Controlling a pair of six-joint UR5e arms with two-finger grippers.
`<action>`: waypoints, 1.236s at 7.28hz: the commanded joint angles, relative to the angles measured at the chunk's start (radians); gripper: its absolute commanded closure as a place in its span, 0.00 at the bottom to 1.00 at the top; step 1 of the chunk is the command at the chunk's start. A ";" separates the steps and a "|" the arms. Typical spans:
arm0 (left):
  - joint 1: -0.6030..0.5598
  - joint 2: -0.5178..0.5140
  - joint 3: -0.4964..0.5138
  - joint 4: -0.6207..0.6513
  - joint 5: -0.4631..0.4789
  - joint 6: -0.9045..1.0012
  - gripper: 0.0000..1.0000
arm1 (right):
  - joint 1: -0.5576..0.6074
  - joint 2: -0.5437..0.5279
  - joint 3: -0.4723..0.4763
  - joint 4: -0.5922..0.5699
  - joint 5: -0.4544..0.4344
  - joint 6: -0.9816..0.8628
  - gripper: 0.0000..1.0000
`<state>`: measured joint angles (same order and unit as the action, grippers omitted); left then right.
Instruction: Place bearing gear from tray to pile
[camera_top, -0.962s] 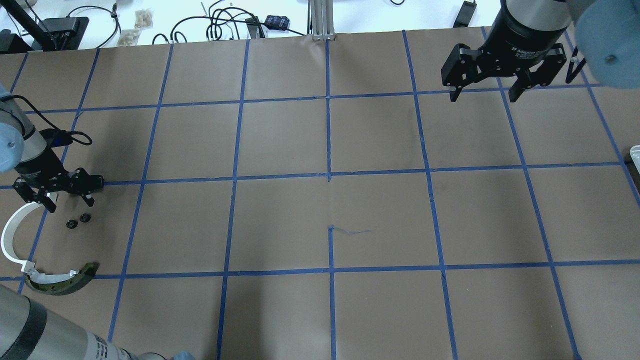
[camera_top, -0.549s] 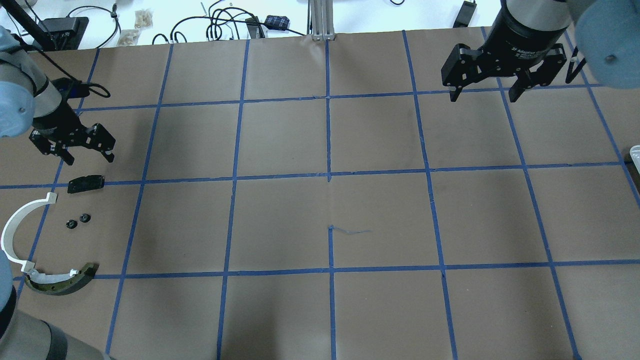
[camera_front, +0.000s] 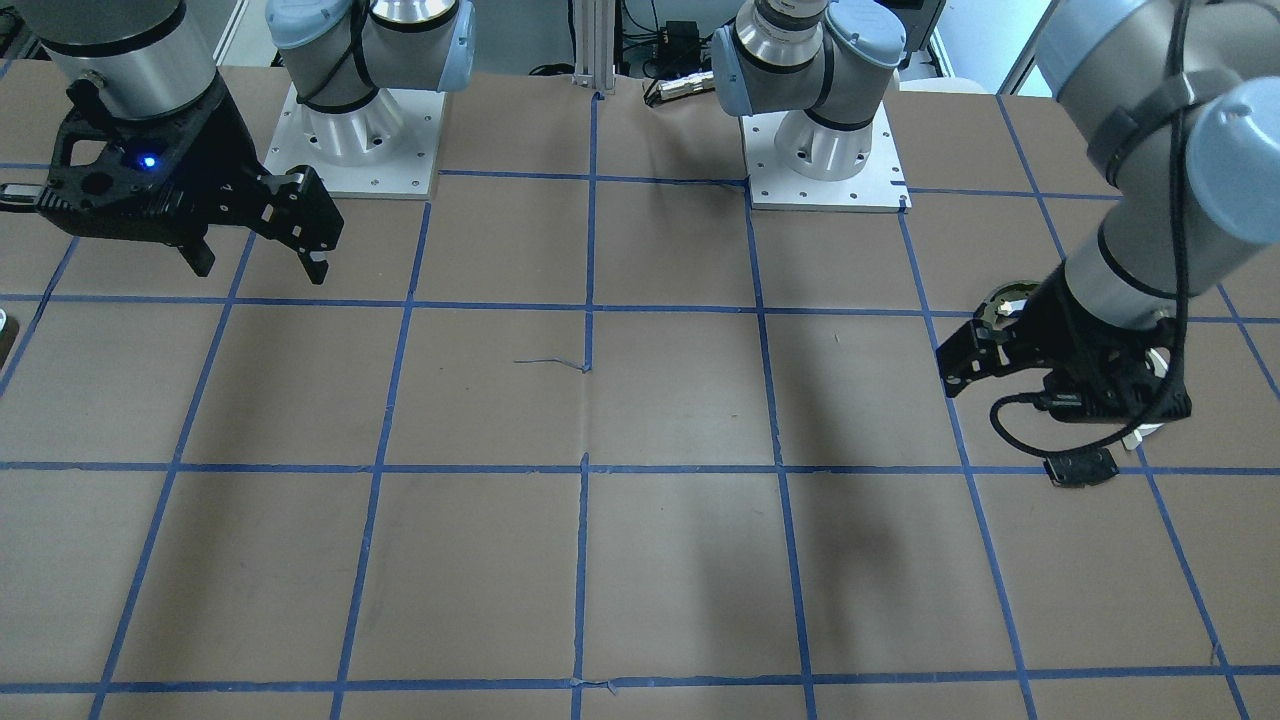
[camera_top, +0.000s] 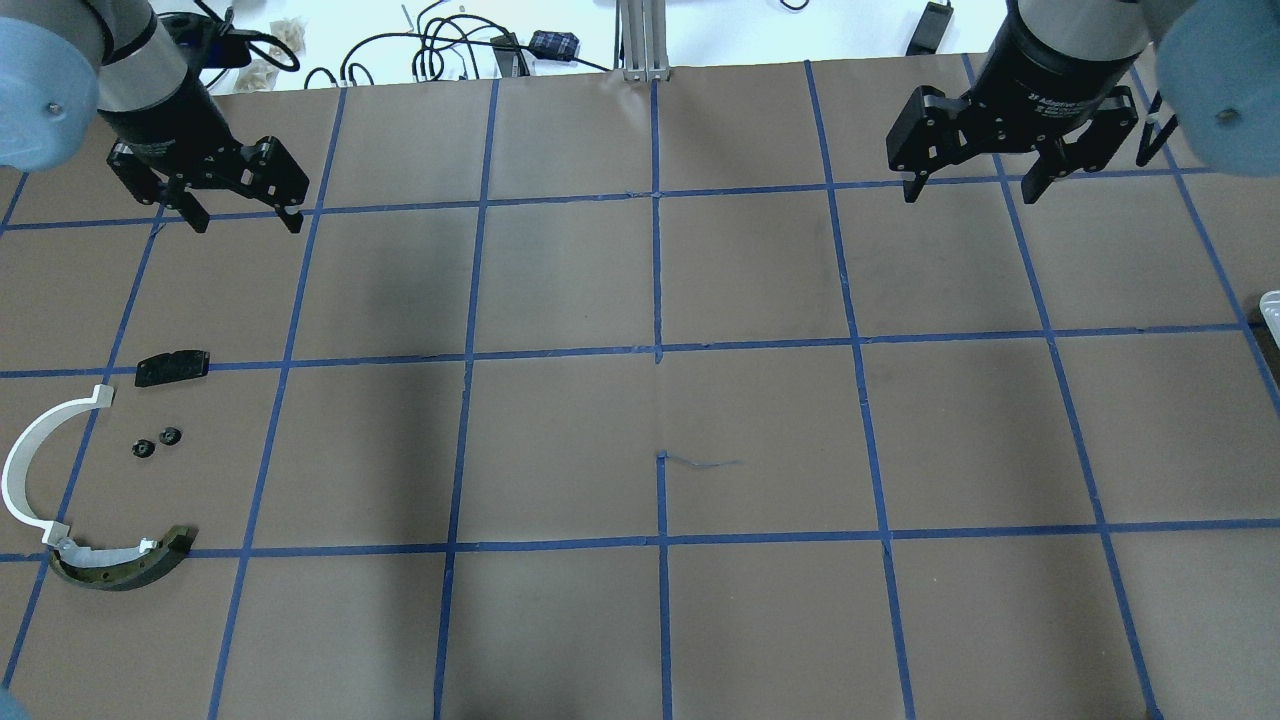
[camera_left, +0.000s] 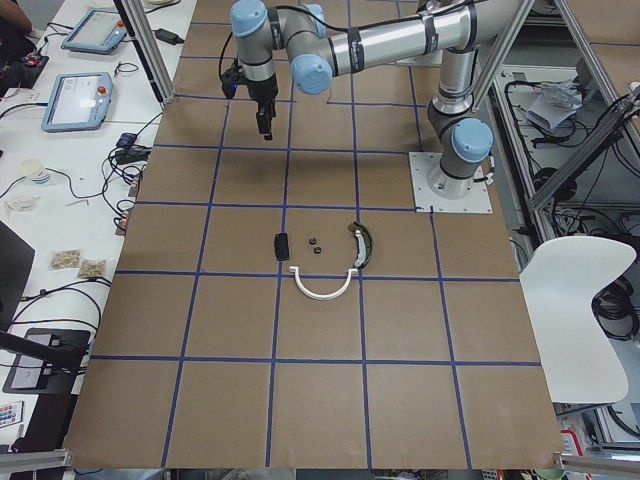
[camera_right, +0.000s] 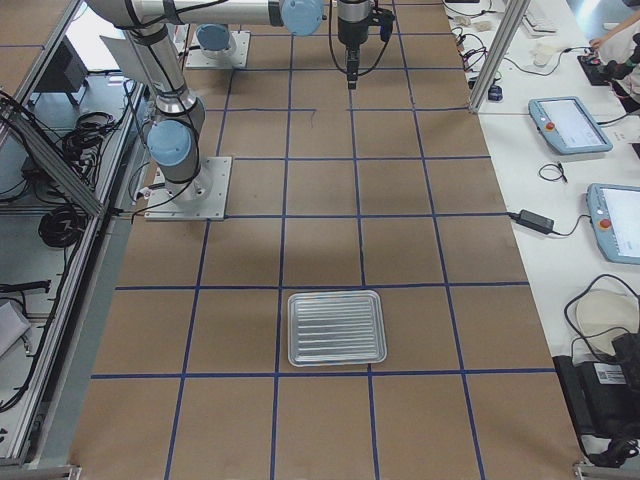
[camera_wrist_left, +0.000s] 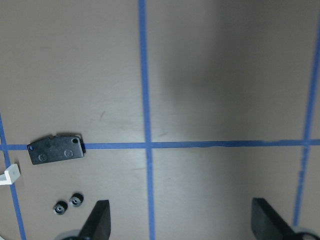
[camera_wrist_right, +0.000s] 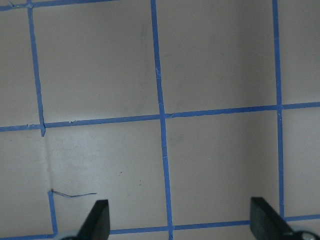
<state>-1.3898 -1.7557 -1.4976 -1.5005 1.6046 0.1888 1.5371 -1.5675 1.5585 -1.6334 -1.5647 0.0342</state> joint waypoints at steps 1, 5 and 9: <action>-0.093 0.086 -0.013 -0.063 -0.048 -0.097 0.00 | -0.002 0.000 0.000 0.000 0.000 0.000 0.00; -0.140 0.116 -0.094 -0.057 -0.005 -0.086 0.00 | -0.002 0.000 0.000 0.000 0.000 0.001 0.00; -0.121 0.154 -0.096 -0.108 -0.022 -0.088 0.00 | -0.002 0.000 0.000 0.000 0.000 0.001 0.00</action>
<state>-1.5157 -1.6178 -1.5919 -1.5834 1.5864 0.1016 1.5355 -1.5677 1.5585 -1.6337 -1.5647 0.0353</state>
